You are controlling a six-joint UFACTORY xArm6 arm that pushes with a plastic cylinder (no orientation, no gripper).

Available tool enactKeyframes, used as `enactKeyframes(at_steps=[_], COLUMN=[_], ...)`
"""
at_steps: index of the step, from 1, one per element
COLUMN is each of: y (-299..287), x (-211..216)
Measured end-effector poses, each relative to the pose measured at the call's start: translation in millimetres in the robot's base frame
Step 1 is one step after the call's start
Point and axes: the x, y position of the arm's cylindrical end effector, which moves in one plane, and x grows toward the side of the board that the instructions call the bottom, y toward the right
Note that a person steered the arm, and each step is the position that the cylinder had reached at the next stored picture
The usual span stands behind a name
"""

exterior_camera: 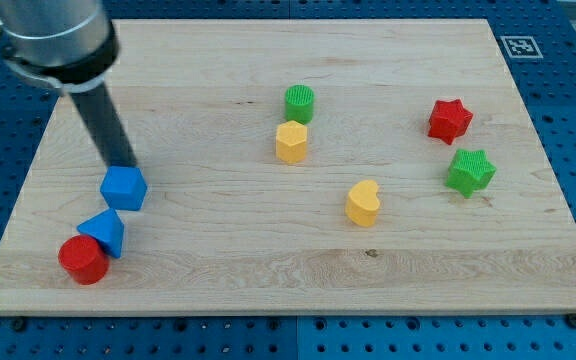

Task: Push the blue cube right to the blue triangle

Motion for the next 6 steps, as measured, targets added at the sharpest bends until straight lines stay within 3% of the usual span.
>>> enactKeyframes(at_steps=[2, 6], y=[-19, 47], x=[2, 30])
